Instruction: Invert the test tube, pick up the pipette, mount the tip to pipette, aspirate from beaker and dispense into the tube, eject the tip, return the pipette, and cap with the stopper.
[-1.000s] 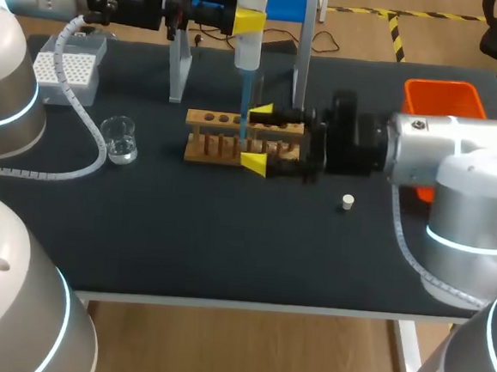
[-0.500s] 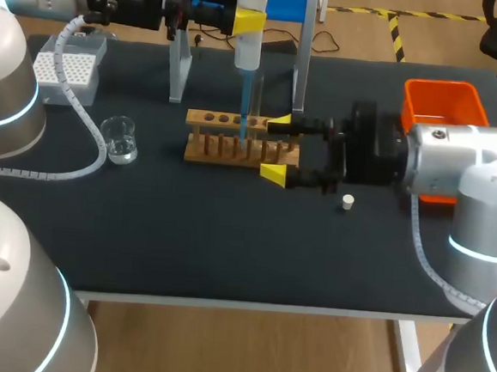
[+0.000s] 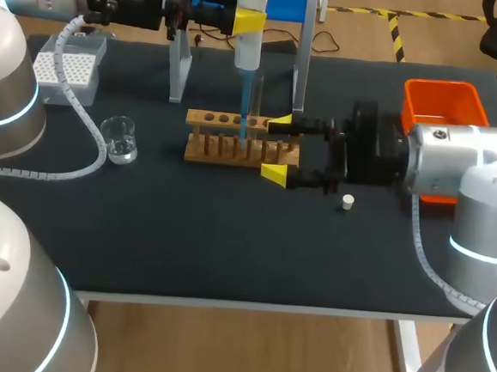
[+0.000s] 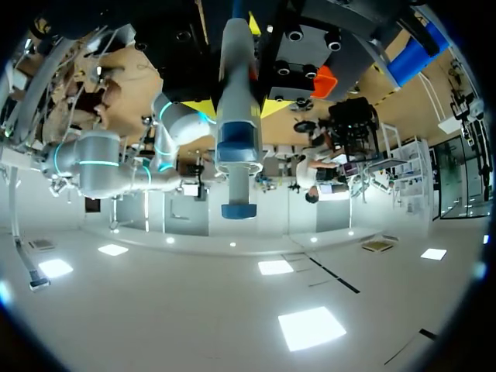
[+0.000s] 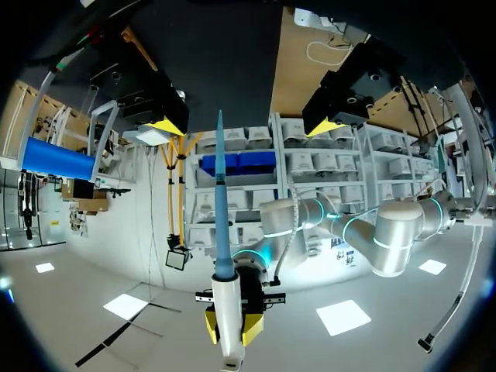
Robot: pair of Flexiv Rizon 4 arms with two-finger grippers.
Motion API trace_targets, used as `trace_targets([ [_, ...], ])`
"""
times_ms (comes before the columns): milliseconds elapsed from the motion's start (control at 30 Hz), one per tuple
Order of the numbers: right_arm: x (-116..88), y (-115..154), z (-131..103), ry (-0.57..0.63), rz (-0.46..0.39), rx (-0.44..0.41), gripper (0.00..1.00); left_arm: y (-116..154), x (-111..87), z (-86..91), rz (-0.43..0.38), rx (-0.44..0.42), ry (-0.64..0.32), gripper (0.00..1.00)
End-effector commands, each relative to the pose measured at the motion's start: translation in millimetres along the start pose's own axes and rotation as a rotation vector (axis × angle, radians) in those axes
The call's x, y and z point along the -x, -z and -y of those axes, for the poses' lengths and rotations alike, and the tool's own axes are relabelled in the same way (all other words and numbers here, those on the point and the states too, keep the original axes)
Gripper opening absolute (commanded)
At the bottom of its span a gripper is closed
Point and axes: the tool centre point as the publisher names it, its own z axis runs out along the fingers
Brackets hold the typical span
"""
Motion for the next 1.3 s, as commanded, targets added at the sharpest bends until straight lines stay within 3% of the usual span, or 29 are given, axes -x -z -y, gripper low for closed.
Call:
trace_targets([
  [33,-0.9,1.9,-0.1,0.000,-0.001,-0.001,1.00,0.7,-0.4,0.0,0.000,-0.001,-0.001,0.00],
  [733,-0.9,1.9,-0.1,0.000,-0.001,-0.001,1.00,0.7,-0.4,0.0,0.000,-0.001,-0.001,0.00],
  [1033,-0.9,1.9,-0.1,0.000,-0.001,-0.001,1.00,44.0,2.3,-16.0,0.012,0.003,-0.024,0.00],
  [1300,-0.9,1.9,-0.1,0.000,-0.001,-0.001,1.00,97.1,22.8,-42.7,0.055,0.012,-0.048,0.00],
])
